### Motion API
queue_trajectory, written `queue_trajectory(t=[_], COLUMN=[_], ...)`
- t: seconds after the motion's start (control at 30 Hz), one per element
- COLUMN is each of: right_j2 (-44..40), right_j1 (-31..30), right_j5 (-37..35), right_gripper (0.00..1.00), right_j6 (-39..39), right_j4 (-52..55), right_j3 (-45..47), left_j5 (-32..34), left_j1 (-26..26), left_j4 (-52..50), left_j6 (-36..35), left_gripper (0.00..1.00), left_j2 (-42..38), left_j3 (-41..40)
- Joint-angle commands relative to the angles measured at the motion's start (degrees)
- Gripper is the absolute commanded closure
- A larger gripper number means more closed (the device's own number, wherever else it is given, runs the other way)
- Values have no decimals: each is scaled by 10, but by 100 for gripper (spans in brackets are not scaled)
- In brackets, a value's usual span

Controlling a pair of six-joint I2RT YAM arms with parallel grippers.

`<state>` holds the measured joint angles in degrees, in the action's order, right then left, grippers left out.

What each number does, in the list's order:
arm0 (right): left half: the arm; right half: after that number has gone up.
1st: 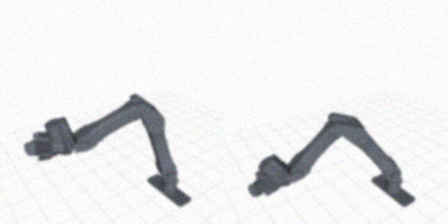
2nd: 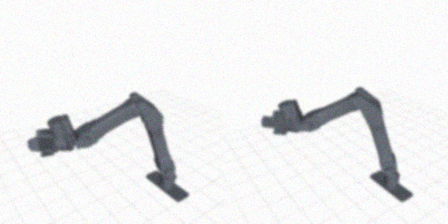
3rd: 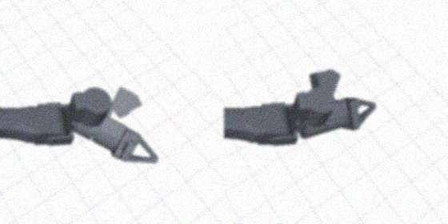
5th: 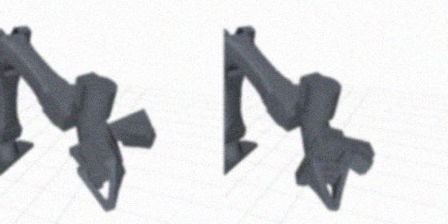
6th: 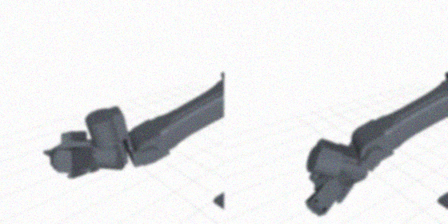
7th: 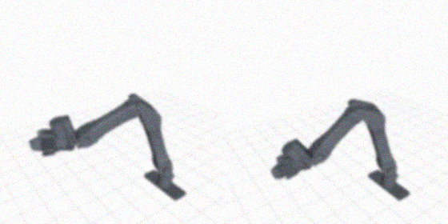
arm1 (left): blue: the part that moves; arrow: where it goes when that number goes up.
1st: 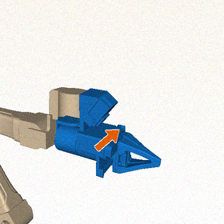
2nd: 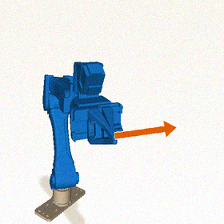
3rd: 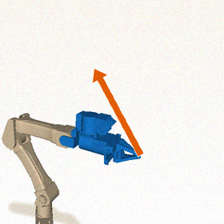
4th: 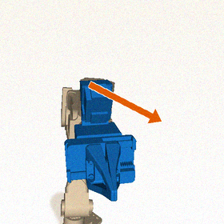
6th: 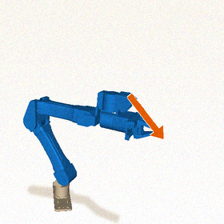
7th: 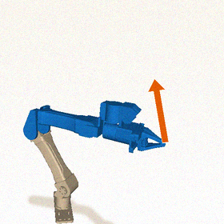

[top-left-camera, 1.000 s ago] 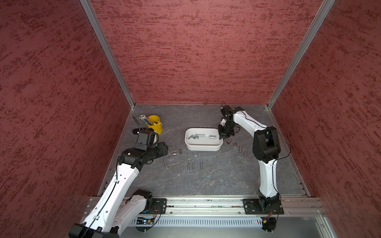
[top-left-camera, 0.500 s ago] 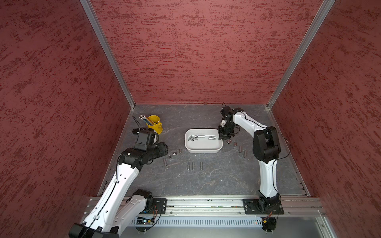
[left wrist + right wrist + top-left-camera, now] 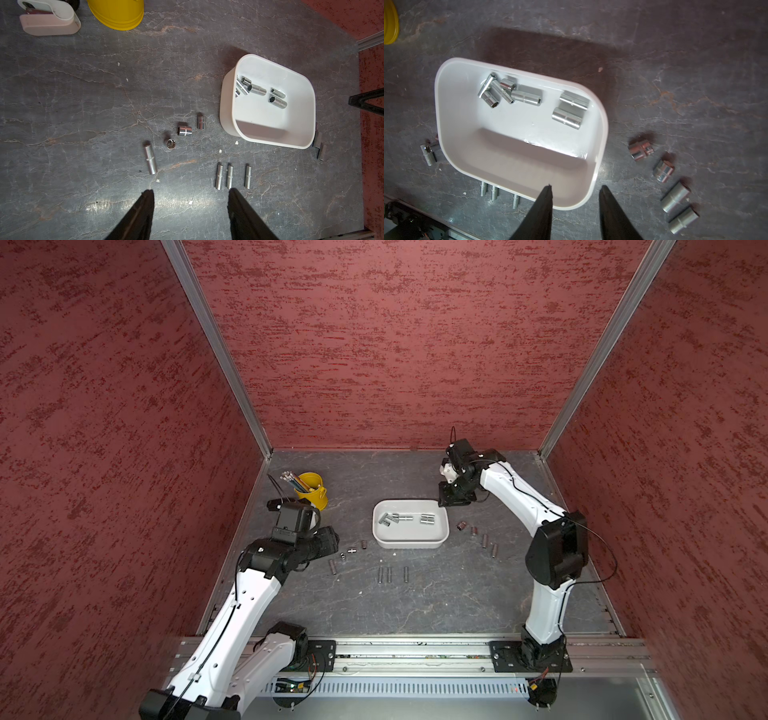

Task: Take out the socket from the storage box
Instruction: Pick up the socket head from the storage box.

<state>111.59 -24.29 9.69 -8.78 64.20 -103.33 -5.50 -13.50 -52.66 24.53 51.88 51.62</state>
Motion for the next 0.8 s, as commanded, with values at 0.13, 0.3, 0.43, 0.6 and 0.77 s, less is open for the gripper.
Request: queue_trajectory(t=[0.13,0.3,0.43,0.6,0.77], right_j2=[63,111,135,157,173], right_j1=[-54,-65,-66,-66,-67], right_j5=[-44,-70,-77,-74,-74], right_gripper=[51,50,49,49,50], right_j6=[122,146,156,165,171], right_j4=[-31,-19,-25,-19,-17], right_j3=[-24,-49,-56,-60,-55], left_j5=[4,6,6,7,6], left_j1=[2,2,2,3,3], left_j4=[10,9,9,9,9], left_j6=[-9,-9,-9,-9,-9], left_gripper=[41,41,41,41,41], left_j2=[1,3,5,7,7], left_j3=[-4,-5,-5,-4,-3])
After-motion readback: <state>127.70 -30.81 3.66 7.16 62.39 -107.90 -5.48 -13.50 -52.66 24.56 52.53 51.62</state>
